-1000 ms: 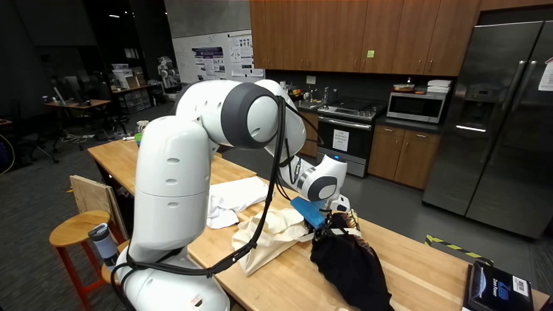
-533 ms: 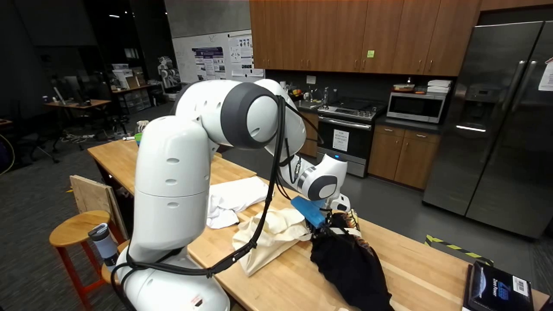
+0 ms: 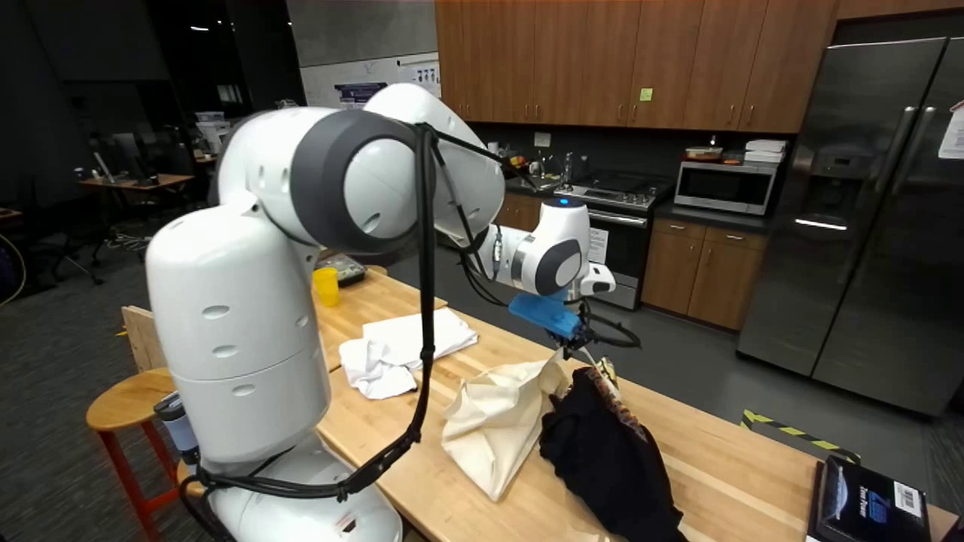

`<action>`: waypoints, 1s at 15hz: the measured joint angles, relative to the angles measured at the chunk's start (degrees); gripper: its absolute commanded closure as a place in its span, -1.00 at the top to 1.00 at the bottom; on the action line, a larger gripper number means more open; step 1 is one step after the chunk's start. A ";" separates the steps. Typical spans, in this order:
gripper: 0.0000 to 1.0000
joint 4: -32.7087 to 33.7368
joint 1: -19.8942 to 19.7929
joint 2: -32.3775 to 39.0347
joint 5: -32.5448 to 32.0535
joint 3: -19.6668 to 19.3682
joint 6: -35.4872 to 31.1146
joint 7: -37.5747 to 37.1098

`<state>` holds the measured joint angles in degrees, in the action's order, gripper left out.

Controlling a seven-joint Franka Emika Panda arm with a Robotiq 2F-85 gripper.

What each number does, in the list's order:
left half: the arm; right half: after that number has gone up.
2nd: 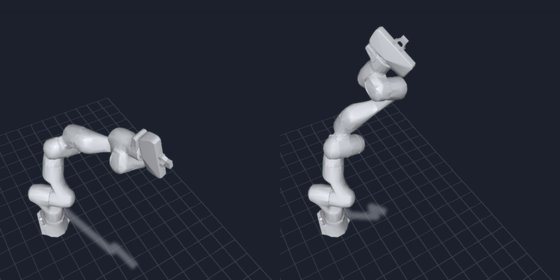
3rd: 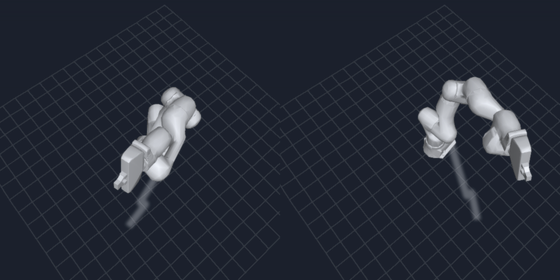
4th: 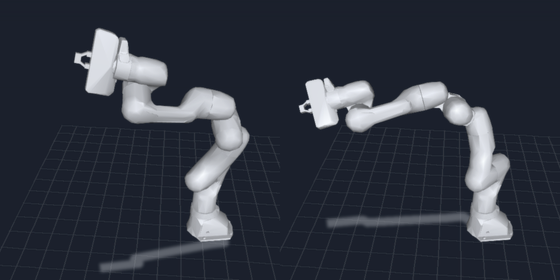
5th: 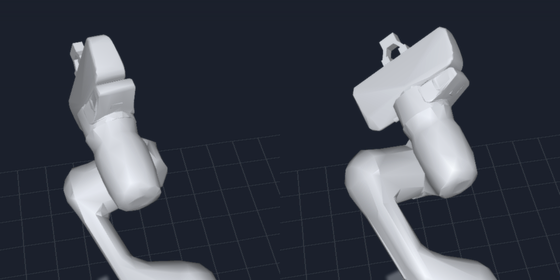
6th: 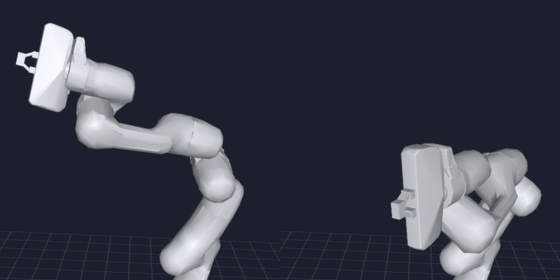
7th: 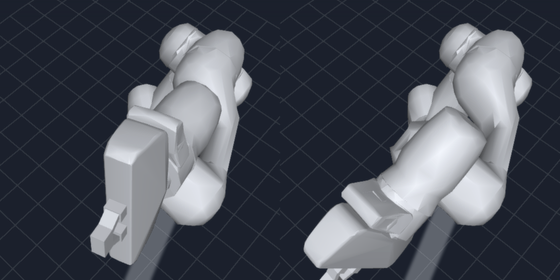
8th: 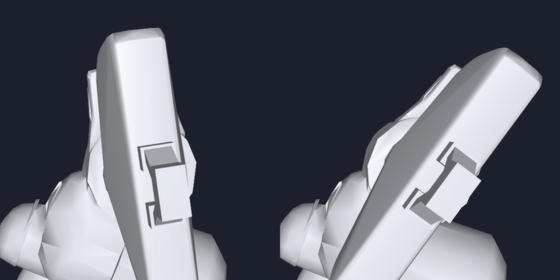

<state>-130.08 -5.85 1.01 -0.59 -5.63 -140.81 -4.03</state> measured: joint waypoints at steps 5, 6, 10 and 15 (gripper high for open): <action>-0.98 -1.81 2.85 -11.74 -6.30 3.41 0.04 1.88; -0.98 -2.16 3.48 -13.39 -7.12 4.37 0.06 2.67; -0.98 -3.09 7.25 -18.17 -7.51 7.17 2.22 8.87; -0.98 -3.91 14.34 -22.41 -4.11 9.18 9.74 18.62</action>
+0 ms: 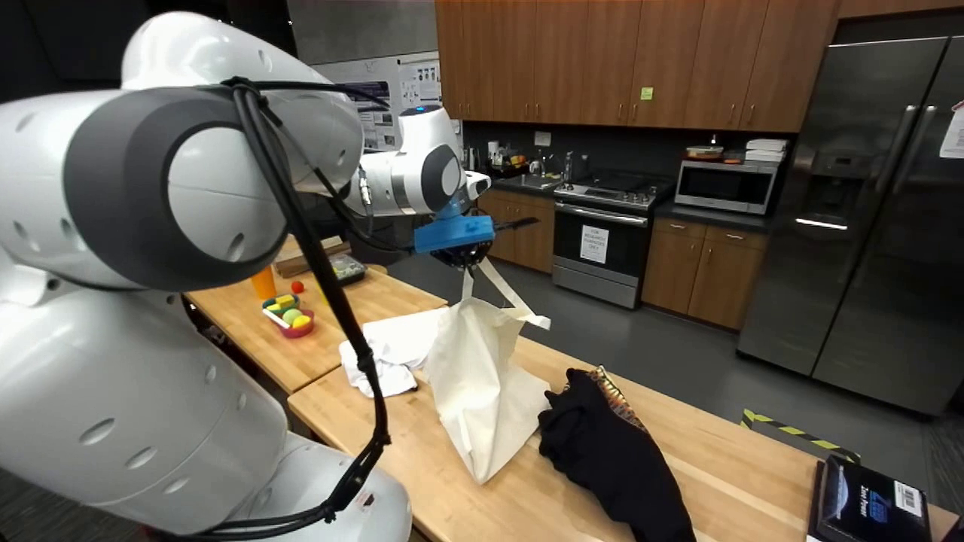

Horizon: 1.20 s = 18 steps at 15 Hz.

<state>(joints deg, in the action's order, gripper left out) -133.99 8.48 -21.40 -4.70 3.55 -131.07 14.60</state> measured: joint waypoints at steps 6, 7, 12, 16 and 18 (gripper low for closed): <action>-0.88 -1.78 11.09 -1.71 17.74 0.65 2.47 9.74; -0.87 -2.02 12.00 -1.57 19.24 1.02 1.91 9.71; -0.42 -2.72 12.24 -1.21 20.02 1.71 0.95 9.63; -0.42 -2.72 12.20 -1.21 20.02 1.64 0.93 9.63; -0.42 -2.73 12.19 -1.21 20.02 1.64 0.93 9.63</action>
